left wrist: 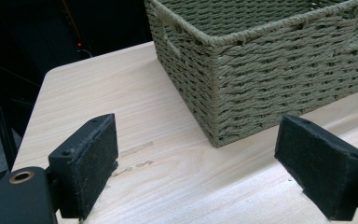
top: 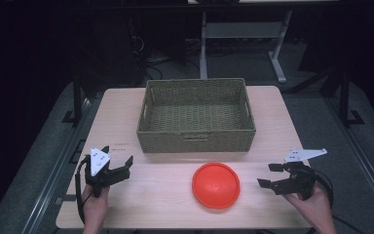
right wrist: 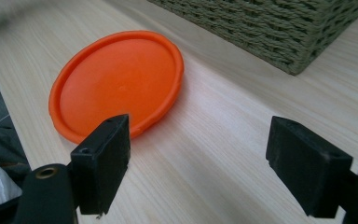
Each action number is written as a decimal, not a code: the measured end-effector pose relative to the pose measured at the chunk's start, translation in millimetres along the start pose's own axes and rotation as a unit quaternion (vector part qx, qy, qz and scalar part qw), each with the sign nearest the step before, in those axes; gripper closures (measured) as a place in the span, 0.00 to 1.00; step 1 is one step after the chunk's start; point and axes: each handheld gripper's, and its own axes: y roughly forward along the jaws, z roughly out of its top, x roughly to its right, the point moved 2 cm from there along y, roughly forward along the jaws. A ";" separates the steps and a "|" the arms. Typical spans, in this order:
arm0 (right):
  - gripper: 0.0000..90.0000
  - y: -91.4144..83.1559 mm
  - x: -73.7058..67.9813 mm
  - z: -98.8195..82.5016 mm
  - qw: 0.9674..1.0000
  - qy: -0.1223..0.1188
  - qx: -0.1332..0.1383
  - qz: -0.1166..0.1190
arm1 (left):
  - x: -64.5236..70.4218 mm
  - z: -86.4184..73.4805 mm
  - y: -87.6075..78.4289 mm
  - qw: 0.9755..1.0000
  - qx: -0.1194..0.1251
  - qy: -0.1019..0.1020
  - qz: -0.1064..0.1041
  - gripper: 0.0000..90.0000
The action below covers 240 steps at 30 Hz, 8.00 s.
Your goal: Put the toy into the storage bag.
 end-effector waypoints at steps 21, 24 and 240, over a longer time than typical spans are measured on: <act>0.25 37.8 -17.0 36.5 0.998 -0.023 -0.057 0.018 | 0.0 0.0 0.0 1.000 0.001 0.004 0.000 0.14; 0.26 45.1 -19.3 42.3 0.997 -0.026 -0.069 0.018 | 0.2 0.0 0.3 1.000 0.001 0.002 0.000 0.14; 0.91 8.8 -14.4 289.3 0.993 -0.044 -0.081 -0.070 | -1.0 2.7 -4.7 1.000 0.019 -0.001 0.004 0.14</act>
